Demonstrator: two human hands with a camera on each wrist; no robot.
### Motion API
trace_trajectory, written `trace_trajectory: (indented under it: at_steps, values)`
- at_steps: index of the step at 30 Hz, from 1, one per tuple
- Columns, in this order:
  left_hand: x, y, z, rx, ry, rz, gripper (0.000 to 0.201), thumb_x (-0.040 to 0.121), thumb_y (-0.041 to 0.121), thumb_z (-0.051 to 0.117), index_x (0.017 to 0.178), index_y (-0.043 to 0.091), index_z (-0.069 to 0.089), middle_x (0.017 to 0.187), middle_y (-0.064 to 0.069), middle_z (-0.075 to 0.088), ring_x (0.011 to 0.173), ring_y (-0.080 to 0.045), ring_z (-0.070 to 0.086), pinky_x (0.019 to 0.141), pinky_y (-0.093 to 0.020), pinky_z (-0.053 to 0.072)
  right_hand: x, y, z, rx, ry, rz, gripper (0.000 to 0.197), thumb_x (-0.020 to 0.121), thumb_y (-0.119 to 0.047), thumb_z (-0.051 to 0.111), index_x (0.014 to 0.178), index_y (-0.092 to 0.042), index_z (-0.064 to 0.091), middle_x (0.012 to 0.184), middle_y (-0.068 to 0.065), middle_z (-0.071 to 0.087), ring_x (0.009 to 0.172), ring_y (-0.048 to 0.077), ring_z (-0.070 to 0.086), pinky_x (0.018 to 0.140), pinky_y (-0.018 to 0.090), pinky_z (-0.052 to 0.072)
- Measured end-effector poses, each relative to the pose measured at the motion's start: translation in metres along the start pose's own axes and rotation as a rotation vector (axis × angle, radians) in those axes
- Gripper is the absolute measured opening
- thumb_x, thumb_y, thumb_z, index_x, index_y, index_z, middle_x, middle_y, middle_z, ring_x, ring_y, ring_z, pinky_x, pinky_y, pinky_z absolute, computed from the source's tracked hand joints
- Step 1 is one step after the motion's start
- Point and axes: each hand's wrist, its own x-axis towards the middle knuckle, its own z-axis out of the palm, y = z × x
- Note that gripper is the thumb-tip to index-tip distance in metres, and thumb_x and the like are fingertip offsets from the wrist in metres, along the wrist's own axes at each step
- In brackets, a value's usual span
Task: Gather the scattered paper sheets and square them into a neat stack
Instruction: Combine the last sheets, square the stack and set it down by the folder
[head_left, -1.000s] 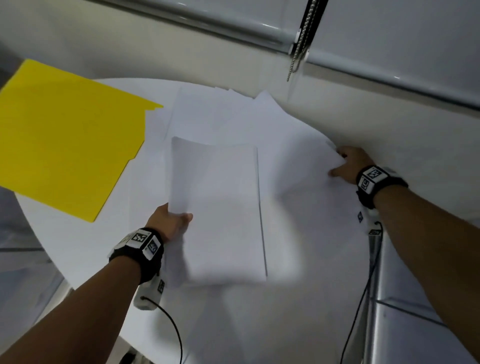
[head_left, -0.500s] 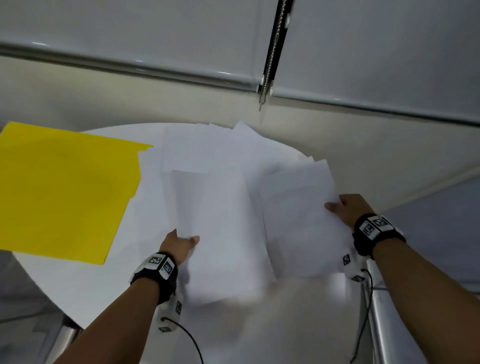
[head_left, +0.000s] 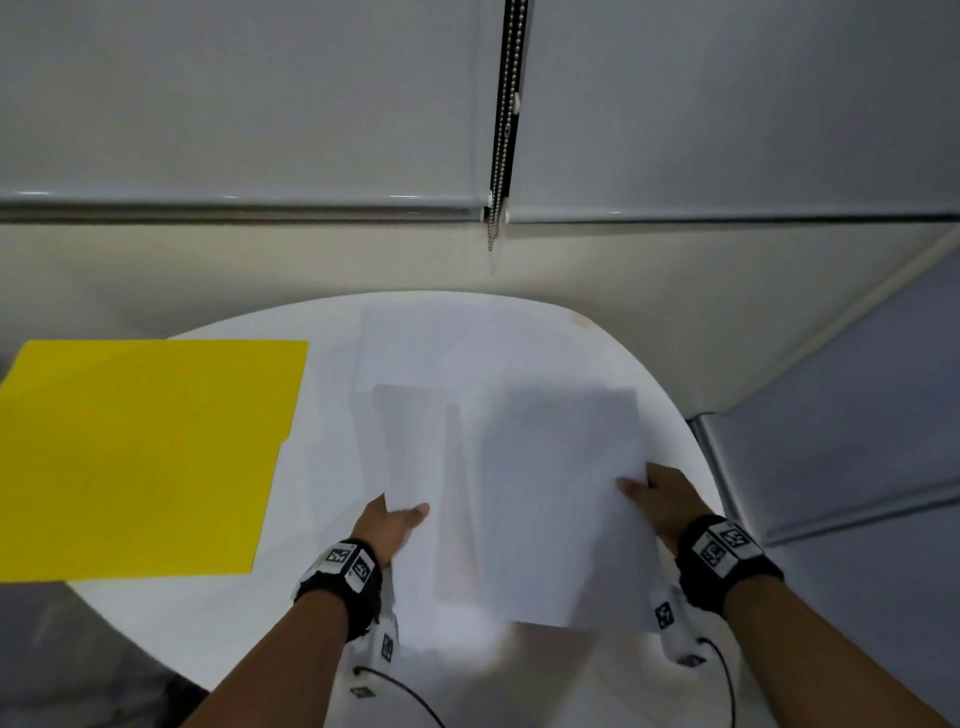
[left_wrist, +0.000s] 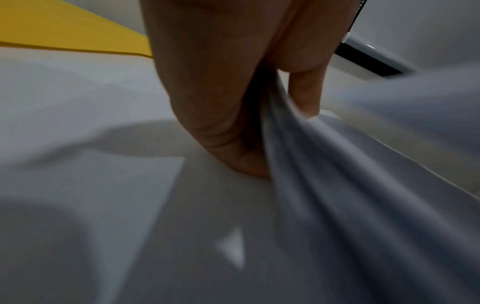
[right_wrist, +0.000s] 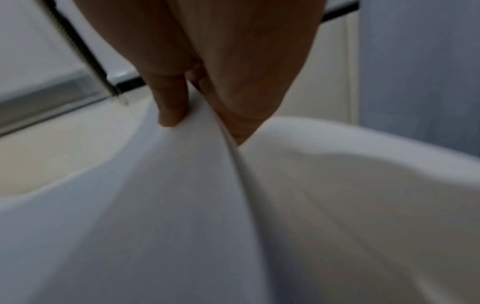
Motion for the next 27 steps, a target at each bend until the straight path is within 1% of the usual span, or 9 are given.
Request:
trace_trajectory:
  at_steps: [2,4,7,10,13,16,21,24,27]
  values:
    - [-0.002,-0.002,0.000,-0.133,-0.027,0.000,0.093,0.061,0.069,0.076,0.137,0.020,0.052,0.132,0.008,0.057,0.123,-0.015,0.053,0.113,-0.037,0.035,0.001,0.013,0.038,-0.124,-0.018,-0.030,0.022,0.090,-0.015,0.063,0.112,-0.012,0.066,0.115,0.013,0.067,0.105,0.032,0.064,0.096,0.048,0.050]
    - [-0.010,0.004,0.002,-0.182,-0.058,0.027,0.093,0.063,0.070,0.075,0.139,0.027,0.043,0.135,0.015,0.051,0.126,-0.011,0.048,0.115,-0.036,0.032,-0.002,0.018,0.071,-0.193,-0.021,-0.007,0.040,0.090,-0.017,0.061,0.129,-0.010,0.054,0.127,0.010,0.060,0.116,0.029,0.057,0.102,0.039,0.045]
    - [-0.017,0.004,0.009,-0.075,0.008,0.080,0.087,0.070,0.042,0.085,0.143,0.024,0.040,0.133,0.007,0.057,0.122,-0.018,0.054,0.109,-0.039,0.040,-0.005,0.024,0.106,-0.280,-0.094,0.039,0.066,0.086,-0.034,0.064,0.142,-0.013,0.035,0.140,0.012,0.048,0.125,0.030,0.049,0.107,0.042,0.040]
    - [-0.025,0.011,0.013,0.007,0.042,0.189,0.068,0.083,0.010,0.073,0.141,0.024,0.041,0.126,0.004,0.060,0.118,-0.023,0.057,0.102,-0.037,0.045,-0.006,0.016,0.112,-0.322,-0.065,0.022,0.086,0.080,-0.045,0.069,0.148,-0.020,0.023,0.139,0.012,0.038,0.129,0.032,0.041,0.109,0.044,0.035]
    - [-0.036,0.027,0.010,-0.024,-0.009,0.287,0.055,0.085,0.005,0.068,0.129,0.033,0.050,0.118,0.010,0.065,0.113,-0.019,0.061,0.099,-0.037,0.048,-0.005,0.007,0.096,-0.077,-0.046,-0.001,0.088,0.072,-0.041,0.080,0.143,-0.023,0.031,0.137,0.003,0.044,0.124,0.023,0.046,0.106,0.041,0.040]
    - [-0.052,0.050,0.005,-0.059,-0.086,0.420,0.061,0.083,0.011,0.071,0.137,0.031,0.049,0.128,0.008,0.064,0.120,-0.016,0.060,0.104,-0.042,0.046,-0.008,-0.009,0.073,0.276,-0.046,-0.028,0.101,0.049,-0.045,0.093,0.134,-0.028,0.040,0.138,0.005,0.052,0.120,0.026,0.054,0.099,0.049,0.048]
    - [-0.078,0.099,0.001,-0.093,-0.196,0.596,0.053,0.081,0.013,0.071,0.131,0.018,0.055,0.120,0.000,0.069,0.111,-0.013,0.066,0.094,-0.027,0.051,-0.038,-0.059,0.031,0.661,-0.124,-0.302,0.075,0.055,-0.007,0.086,0.123,-0.016,0.055,0.109,0.012,0.068,0.097,0.031,0.065,0.072,0.042,0.056]
    - [-0.083,0.109,0.011,-0.055,-0.128,0.545,0.035,0.083,0.017,0.073,0.117,0.020,0.064,0.108,0.003,0.073,0.105,-0.013,0.067,0.097,-0.034,0.050,-0.054,-0.077,0.018,0.640,0.022,-0.472,0.053,0.070,0.010,0.069,0.116,-0.012,0.058,0.103,0.006,0.072,0.096,0.025,0.067,0.078,0.039,0.056]
    - [-0.087,0.113,0.023,-0.089,-0.057,0.459,0.025,0.088,0.008,0.070,0.112,0.009,0.068,0.100,0.005,0.072,0.099,-0.015,0.067,0.099,-0.035,0.049,-0.061,-0.077,0.014,0.575,0.114,-0.490,0.052,0.076,0.015,0.065,0.122,-0.009,0.056,0.109,0.006,0.070,0.103,0.023,0.066,0.084,0.035,0.055]
